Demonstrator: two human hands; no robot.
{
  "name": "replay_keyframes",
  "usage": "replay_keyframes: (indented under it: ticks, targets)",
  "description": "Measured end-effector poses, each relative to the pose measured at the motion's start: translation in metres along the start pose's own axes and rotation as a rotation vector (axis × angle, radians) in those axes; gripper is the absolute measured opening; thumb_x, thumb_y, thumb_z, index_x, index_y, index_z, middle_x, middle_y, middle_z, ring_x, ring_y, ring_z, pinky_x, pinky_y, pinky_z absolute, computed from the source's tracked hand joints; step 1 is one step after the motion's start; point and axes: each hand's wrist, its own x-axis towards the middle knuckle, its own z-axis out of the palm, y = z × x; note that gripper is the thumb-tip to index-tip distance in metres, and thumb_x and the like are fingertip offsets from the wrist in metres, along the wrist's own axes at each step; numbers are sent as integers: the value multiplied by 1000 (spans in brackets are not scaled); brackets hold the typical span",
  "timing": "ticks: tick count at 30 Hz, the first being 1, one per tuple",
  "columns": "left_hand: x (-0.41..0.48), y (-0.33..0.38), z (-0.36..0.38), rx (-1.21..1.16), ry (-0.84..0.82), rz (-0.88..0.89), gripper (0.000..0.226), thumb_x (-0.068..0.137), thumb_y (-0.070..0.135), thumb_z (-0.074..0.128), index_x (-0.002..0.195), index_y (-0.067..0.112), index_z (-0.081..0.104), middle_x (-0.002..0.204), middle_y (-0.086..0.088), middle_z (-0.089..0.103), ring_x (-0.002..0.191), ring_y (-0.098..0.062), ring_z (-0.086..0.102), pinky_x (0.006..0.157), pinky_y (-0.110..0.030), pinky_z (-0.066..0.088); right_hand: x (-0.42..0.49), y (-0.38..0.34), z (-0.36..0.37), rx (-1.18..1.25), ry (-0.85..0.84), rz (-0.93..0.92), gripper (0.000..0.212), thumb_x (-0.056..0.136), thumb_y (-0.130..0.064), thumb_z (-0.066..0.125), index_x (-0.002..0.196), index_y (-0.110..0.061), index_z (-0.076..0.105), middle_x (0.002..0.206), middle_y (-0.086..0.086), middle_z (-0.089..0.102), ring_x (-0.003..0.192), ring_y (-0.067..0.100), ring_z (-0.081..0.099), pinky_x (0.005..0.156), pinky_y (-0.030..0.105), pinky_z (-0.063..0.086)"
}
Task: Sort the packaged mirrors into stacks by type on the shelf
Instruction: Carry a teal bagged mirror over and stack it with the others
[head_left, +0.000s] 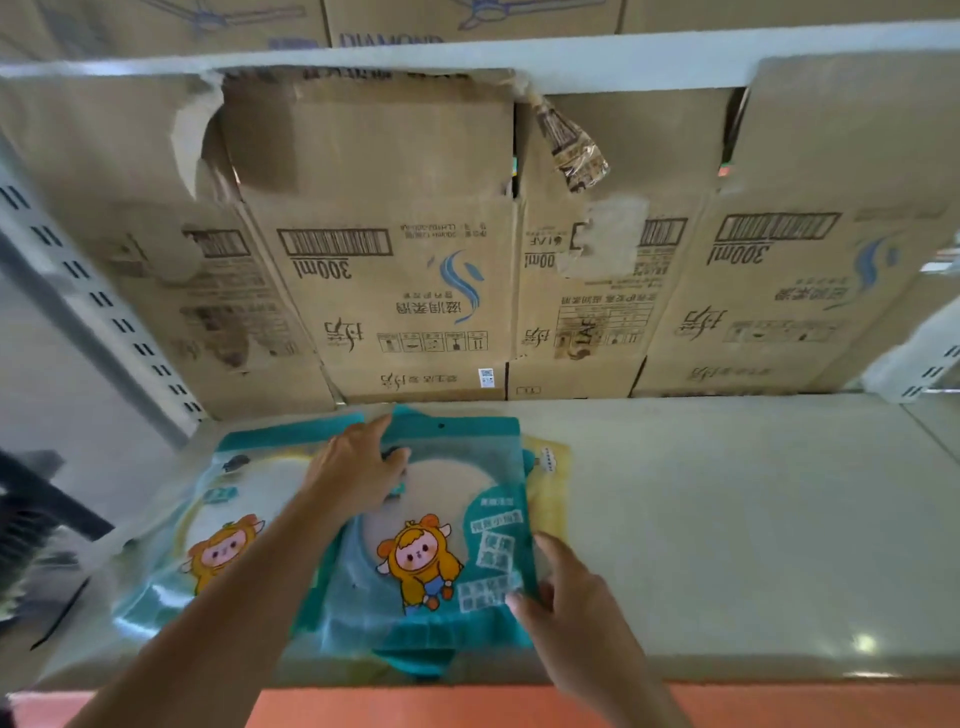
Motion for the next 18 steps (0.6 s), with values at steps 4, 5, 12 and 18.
replay_keyframes:
  ticks: [4,5,12,18]
  targets:
    - [9,-12,0,-101,-67,-23,52,89,44,53,136,24,44,102,1,65,91,-13,62,82,-38,54,-4,-1,5,-9,151,121,4,93,-21,54,97,-22,56,55,-10,47,46,-7,50,45,11,38]
    - [11,-13,-1,-111,-72,-33,47,89,43,54,132,23,48,102,1,64,89,-14,62,79,-36,53,-4,0,7,-15,184,148,4,94,-21,54,90,-20,56,56,-11,46,46,-7,50,47,9,38]
    - [14,-12,-4,-101,-104,17,22,92,32,56,104,15,63,91,-4,64,78,-16,60,61,-25,46,-7,6,14,-62,308,219,14,94,-28,52,81,-24,50,69,-11,54,60,2,49,48,15,36]
    - [16,-14,-3,-90,-117,34,49,92,35,57,136,20,44,129,-8,54,112,-23,53,89,-34,43,-7,5,16,-50,366,240,11,96,-24,49,85,-24,50,70,-7,58,57,2,51,45,14,38]
